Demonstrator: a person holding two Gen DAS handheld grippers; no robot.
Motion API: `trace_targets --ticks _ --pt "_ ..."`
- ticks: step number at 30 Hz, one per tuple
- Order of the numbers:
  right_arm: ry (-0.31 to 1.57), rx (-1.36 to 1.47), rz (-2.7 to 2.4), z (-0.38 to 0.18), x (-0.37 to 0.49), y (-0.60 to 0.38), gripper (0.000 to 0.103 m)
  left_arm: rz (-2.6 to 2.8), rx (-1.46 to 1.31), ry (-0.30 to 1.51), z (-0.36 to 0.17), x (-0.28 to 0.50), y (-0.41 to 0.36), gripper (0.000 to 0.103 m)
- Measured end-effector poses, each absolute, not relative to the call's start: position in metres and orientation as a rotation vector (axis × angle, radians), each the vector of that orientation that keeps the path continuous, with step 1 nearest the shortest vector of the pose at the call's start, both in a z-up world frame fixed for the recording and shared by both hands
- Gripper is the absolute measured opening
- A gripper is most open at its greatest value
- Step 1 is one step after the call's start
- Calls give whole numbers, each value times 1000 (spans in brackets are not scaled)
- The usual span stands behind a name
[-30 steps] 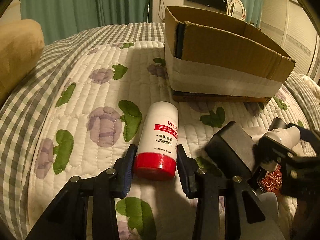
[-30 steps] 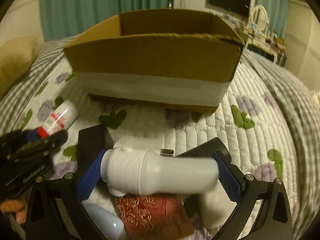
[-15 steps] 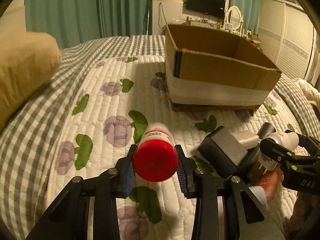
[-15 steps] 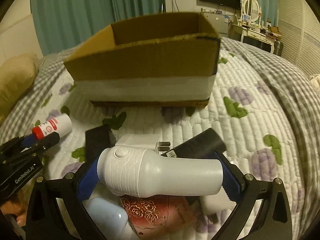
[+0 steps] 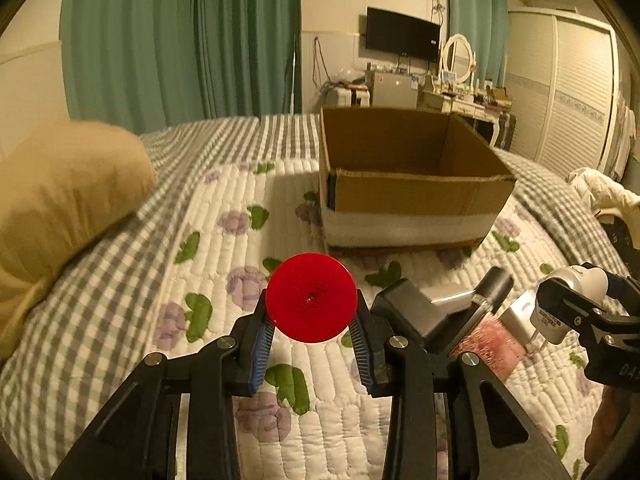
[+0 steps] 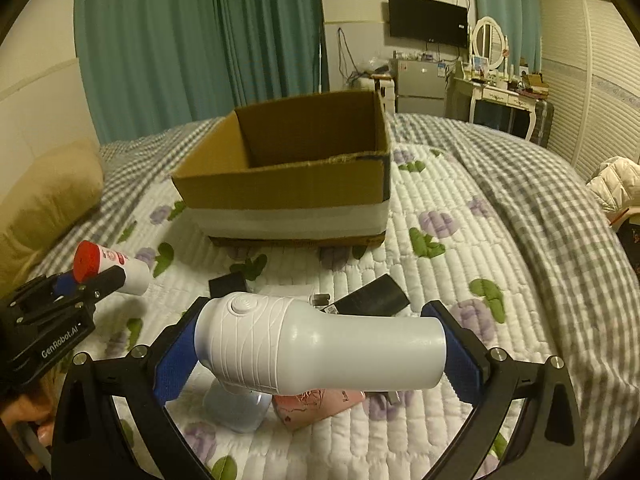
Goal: Organize rigid objects
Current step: 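Carry the bottle in the left tool and massager in the right tool over the box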
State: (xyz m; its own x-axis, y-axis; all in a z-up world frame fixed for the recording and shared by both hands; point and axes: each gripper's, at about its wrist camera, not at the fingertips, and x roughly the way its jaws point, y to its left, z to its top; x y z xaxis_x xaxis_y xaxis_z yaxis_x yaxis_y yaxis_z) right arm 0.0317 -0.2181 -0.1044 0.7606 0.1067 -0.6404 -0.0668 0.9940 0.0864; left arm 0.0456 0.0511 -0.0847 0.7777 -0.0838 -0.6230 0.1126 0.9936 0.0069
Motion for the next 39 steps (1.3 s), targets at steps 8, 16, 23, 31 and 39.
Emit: trace_targets --ticks 8,16,23,31,39 --pt "597 58 107 -62 9 -222 102 -125 36 582 -45 25 46 36" --pt "504 45 104 -22 3 -226 102 -174 26 517 -9 24 37 36" --pt "448 -6 92 4 20 -225 102 -190 6 479 9 43 31 36" --pt "411 -55 102 18 65 -218 102 -225 5 462 17 90 24 36" --pt "447 -128 110 4 140 -211 102 -257 26 483 9 157 15 36"
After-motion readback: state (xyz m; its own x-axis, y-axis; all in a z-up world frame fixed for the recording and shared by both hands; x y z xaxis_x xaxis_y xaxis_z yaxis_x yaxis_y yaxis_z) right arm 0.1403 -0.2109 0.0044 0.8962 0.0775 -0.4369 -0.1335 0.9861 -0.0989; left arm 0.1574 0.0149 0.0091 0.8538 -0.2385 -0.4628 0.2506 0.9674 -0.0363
